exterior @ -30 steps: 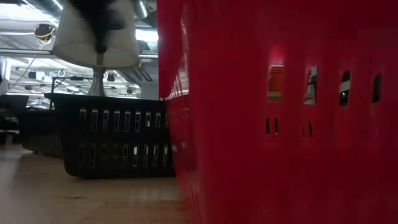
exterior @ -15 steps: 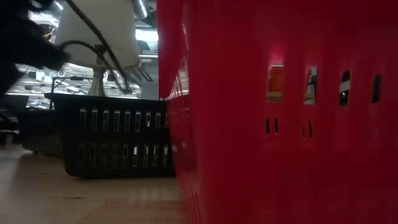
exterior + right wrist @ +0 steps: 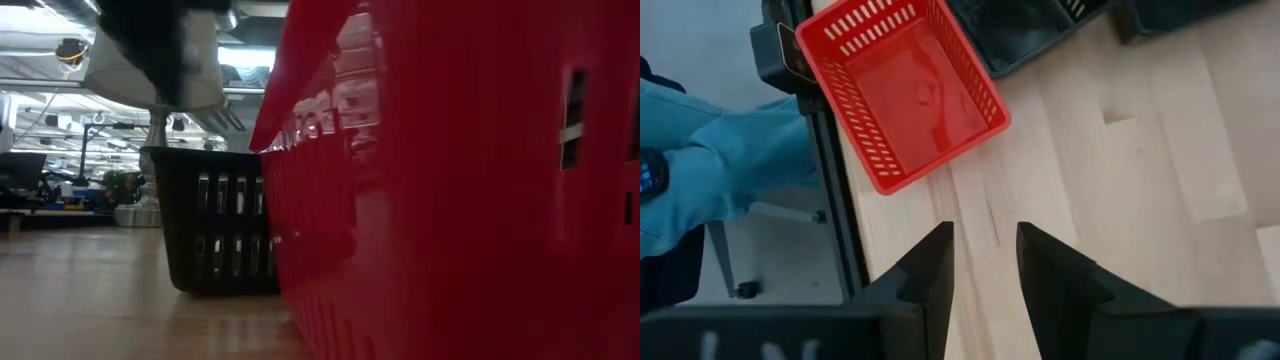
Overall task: Stack baskets on shelf by color
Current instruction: Move the bins to the center of the table, then stack the top black bin on the other black bin on the shelf
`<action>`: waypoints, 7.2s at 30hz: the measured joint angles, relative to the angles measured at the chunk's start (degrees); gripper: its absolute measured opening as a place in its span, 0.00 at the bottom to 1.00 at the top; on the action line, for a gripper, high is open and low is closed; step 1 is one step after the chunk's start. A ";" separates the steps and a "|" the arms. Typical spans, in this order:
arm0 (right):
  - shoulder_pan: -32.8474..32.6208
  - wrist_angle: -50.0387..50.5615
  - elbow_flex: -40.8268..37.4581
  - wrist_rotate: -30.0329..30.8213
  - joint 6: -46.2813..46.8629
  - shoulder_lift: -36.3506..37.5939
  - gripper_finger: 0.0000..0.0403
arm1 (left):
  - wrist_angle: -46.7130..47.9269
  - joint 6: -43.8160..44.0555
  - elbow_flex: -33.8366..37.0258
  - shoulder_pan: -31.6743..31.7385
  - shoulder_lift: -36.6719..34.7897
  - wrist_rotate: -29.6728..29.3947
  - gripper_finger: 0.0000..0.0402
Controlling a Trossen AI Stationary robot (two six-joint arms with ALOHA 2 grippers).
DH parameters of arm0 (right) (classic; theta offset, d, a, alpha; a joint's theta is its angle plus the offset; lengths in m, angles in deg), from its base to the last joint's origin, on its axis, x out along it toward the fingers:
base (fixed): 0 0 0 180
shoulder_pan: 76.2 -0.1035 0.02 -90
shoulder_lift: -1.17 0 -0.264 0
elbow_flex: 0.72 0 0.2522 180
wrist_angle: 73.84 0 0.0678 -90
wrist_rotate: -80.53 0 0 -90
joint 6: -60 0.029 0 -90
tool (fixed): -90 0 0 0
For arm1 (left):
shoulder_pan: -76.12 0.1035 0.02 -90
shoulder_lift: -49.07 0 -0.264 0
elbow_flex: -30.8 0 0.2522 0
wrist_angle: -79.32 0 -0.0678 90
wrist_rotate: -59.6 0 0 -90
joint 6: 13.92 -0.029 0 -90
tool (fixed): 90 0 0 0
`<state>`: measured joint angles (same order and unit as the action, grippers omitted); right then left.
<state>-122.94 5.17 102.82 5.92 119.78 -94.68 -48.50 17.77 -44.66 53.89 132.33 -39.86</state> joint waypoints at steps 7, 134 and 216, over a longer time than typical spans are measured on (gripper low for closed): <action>-0.43 -0.11 0.00 -0.08 -0.08 0.00 0.27 | 20.41 22.85 -6.08 -13.65 -0.19 14.09 0.00; 29.35 -14.26 -0.11 -4.14 -35.18 -13.48 0.27 | 18.60 6.16 9.69 4.91 -20.50 -13.59 0.00; 65.68 -10.14 0.46 -5.43 -75.29 6.39 0.00 | 15.87 5.26 12.61 7.60 -20.65 -18.07 0.00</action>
<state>-57.26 -4.97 103.28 0.49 44.49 -88.30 -32.63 23.03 -32.04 61.49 111.68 -57.93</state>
